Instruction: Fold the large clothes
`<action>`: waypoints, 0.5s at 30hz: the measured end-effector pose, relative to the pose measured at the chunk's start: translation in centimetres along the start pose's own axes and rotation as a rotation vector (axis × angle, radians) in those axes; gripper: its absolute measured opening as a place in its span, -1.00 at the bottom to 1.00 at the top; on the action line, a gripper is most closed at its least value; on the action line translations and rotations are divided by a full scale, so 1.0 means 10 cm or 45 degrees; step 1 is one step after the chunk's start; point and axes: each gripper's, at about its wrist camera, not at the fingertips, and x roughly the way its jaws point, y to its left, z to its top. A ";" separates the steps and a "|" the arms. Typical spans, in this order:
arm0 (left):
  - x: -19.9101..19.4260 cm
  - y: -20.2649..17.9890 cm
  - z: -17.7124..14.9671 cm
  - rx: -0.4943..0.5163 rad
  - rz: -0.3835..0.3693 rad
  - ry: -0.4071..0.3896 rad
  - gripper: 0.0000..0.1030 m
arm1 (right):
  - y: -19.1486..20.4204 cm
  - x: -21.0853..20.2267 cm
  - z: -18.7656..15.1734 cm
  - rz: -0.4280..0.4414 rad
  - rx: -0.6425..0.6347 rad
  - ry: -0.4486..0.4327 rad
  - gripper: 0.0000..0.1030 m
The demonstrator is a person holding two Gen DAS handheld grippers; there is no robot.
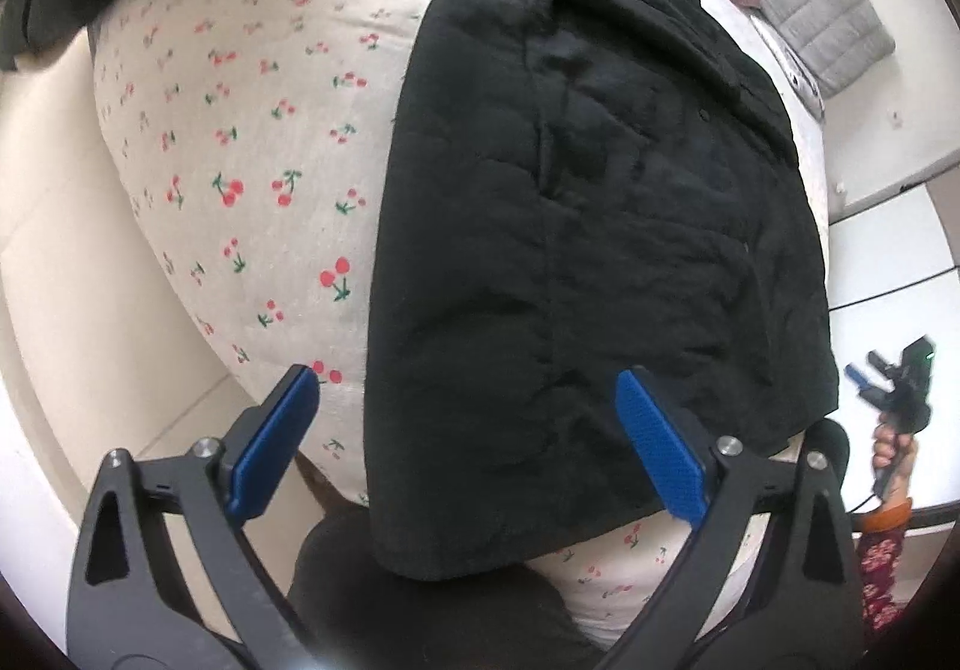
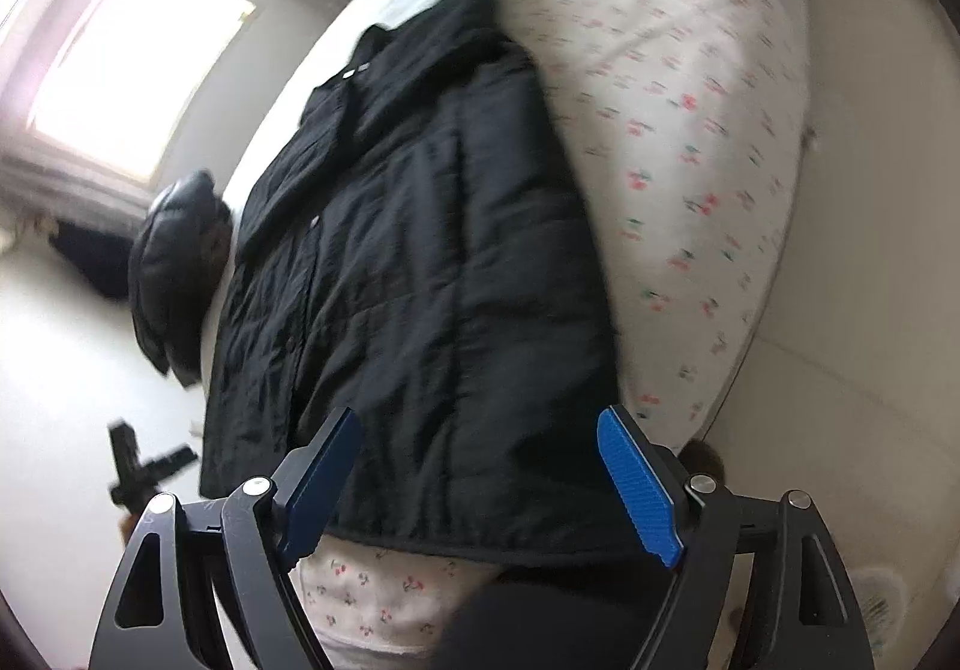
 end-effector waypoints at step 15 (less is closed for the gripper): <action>0.20 0.11 -0.01 -0.001 -0.036 0.081 0.50 | -0.48 0.38 -0.16 0.066 0.186 0.174 -0.75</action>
